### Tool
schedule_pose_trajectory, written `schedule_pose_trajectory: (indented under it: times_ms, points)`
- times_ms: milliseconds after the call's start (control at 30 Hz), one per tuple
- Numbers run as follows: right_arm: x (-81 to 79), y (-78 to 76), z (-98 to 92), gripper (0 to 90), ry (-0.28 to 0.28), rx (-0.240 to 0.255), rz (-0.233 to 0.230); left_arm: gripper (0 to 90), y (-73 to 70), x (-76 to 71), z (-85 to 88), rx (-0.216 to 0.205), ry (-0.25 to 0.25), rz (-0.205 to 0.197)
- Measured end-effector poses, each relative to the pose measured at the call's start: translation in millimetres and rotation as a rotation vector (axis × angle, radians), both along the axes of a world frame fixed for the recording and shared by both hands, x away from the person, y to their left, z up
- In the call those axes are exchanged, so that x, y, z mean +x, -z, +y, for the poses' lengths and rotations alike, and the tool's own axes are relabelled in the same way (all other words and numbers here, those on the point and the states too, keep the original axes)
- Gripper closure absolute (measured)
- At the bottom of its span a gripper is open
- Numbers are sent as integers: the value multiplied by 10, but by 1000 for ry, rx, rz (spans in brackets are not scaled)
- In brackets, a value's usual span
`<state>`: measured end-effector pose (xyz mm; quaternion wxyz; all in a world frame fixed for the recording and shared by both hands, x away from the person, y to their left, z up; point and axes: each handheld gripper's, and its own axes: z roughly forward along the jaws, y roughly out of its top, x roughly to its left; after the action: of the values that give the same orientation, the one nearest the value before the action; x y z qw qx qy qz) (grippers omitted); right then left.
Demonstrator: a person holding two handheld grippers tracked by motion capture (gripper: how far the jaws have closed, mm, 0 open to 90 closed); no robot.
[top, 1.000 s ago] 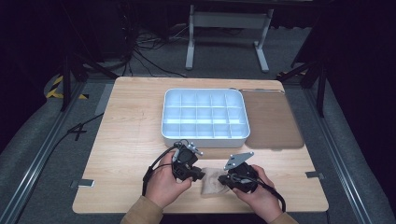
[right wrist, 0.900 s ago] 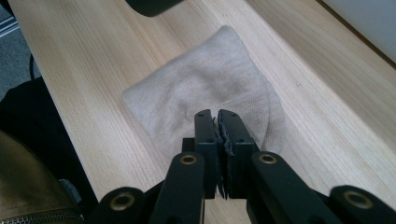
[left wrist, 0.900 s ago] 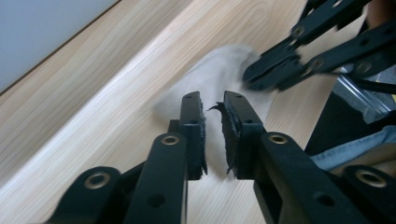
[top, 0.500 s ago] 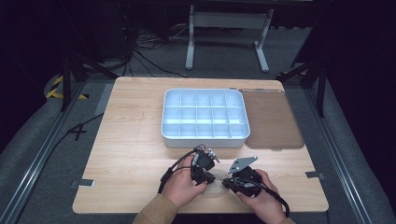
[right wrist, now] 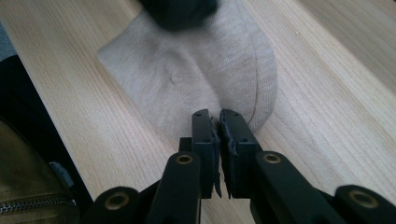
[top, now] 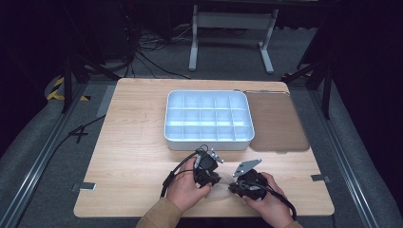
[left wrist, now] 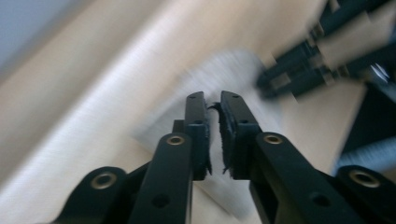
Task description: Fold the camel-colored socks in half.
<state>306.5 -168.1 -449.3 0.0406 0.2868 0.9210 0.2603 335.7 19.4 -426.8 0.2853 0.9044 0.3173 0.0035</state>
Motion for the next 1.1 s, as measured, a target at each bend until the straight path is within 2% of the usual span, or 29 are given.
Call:
schedule_pose_trajectory:
  times_ms: [67, 233, 333, 400, 467, 633, 867, 1000, 1067, 1100]
  points:
    - [-6, 2, 0, 848, 0, 1, -4, 845, 50, 15, -7, 50, -17, -7]
    - [-17, 2, 4, 850, 3, -1, -9, 867, 157, 74, 11, 64, -37, 33]
    - [-11, 8, -6, 852, 1, 0, -6, 881, 173, 92, 41, 70, -51, 40]
    - [-11, 15, -11, 852, 7, -14, 3, 880, 174, 107, 67, 78, -45, 30]
    - [-8, 28, -17, 853, 9, -28, 5, 874, 170, 112, 91, 64, -62, 36]
    - [-7, -11, -31, 862, 4, -24, 11, 835, 90, 92, 162, 17, -53, 20]
    - [-6, -174, -19, 886, 4, 2, -27, 793, -55, 33, 298, -13, -58, 13]
    - [13, -220, 27, 889, -2, 30, -42, 761, -83, 6, 386, -15, -64, 23]
    - [18, -214, 39, 889, -4, 30, -41, 757, -75, 0, 409, -2, -65, 29]
    - [29, -194, 64, 889, -4, 29, -39, 757, -52, -15, 422, 26, -75, 35]
